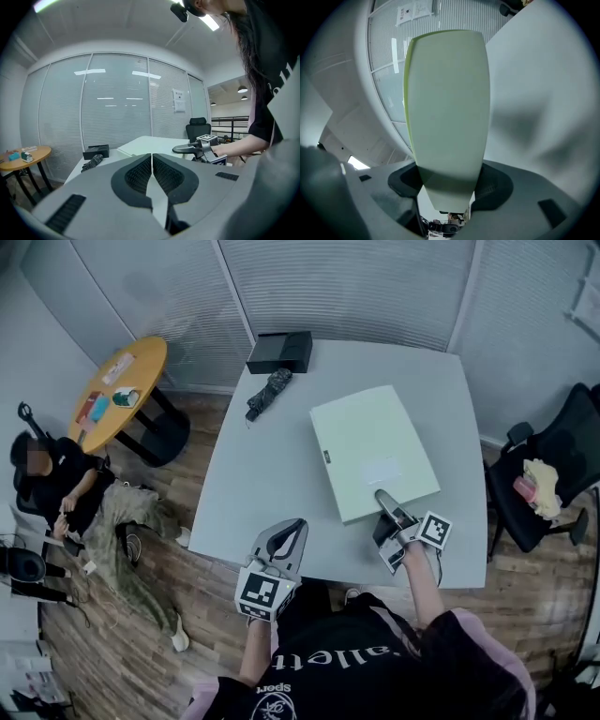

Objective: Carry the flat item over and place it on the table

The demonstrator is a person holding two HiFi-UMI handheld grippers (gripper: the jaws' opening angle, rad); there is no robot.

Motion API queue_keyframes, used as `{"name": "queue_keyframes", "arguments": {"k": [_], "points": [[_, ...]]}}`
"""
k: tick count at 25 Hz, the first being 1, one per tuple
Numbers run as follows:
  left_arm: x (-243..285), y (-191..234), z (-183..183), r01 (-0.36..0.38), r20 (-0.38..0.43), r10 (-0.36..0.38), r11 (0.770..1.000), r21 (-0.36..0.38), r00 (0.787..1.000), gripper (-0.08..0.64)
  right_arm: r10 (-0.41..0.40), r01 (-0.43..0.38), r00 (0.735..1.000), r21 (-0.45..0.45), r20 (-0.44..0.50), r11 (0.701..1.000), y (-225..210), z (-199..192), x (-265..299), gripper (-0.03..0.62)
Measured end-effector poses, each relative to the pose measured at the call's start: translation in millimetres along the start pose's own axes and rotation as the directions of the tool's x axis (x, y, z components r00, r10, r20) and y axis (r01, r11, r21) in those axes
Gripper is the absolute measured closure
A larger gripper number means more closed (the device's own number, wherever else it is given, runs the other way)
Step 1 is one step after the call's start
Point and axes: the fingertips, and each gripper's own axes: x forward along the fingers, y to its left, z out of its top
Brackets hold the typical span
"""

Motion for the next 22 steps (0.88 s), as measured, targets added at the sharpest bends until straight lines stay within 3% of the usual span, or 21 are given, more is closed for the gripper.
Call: {"name": "queue_keyframes", "arguments": {"k": [12,22], "points": [[10,110,2,0.077,0.015,-0.077,0.997,0.022,0.997,0.532,-0.067,0.061,0.992,0.054,0.105,0.997,-13,8,115,0.301],[12,171,-12,0.105,0.007,-0.105,0.994,-0.008,0.994,0.532,-0.196,0.181,0.97,0.114,0.142,0.977,-60,27,196,0.301]]}}
